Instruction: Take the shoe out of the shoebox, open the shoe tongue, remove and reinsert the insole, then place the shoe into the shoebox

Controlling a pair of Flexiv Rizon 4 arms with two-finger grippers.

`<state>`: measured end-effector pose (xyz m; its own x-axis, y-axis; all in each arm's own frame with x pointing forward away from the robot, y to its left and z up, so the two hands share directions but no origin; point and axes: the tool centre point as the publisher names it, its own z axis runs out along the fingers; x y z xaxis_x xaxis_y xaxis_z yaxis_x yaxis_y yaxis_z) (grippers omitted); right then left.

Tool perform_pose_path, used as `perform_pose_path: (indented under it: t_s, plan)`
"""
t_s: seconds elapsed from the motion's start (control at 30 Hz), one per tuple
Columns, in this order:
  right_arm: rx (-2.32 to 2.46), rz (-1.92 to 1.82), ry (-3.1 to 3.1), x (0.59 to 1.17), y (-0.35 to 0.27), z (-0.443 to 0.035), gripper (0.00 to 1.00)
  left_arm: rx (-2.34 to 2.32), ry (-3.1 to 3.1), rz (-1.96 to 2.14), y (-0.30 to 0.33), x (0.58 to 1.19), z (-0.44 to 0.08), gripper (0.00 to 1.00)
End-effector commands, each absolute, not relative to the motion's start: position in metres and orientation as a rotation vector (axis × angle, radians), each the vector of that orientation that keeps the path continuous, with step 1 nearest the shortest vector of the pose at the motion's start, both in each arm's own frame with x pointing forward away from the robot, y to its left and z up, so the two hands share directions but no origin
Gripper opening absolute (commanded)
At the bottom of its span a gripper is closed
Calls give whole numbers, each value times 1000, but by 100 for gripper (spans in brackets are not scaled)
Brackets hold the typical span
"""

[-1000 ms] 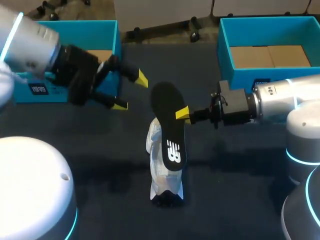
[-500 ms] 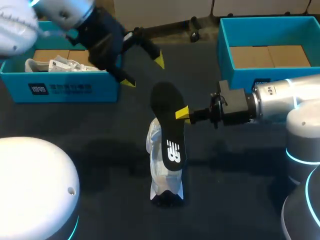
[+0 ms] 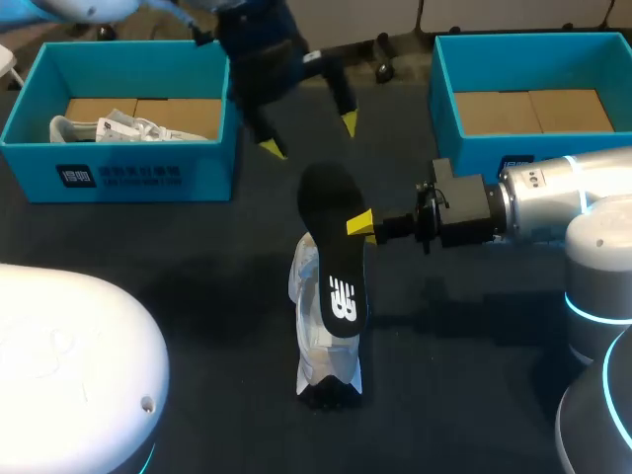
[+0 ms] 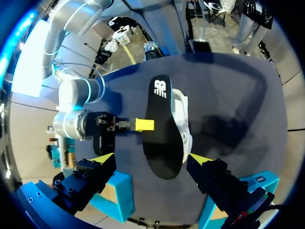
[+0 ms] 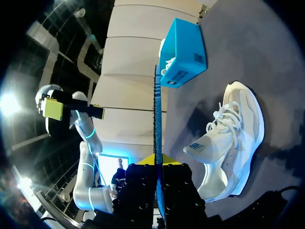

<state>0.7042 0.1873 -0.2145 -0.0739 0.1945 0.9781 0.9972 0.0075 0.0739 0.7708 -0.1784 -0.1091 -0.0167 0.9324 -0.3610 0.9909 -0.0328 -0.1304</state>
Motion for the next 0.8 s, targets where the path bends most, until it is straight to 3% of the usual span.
perform_pose_path:
  t_s: [0.03, 0.53, 0.8]
  plan:
    - [-1319, -1164, -1411, 704, 190, -215, 0, 2251, 2189, -299, -193, 774, -108, 100]
    - [-1319, -1164, -1411, 704, 190, -215, 0, 2157, 2087, -330, -198, 766, -93, 100]
    - [-1319, -1164, -1411, 704, 190, -215, 0, 1865, 1849, -665, -172, 755, -84, 100]
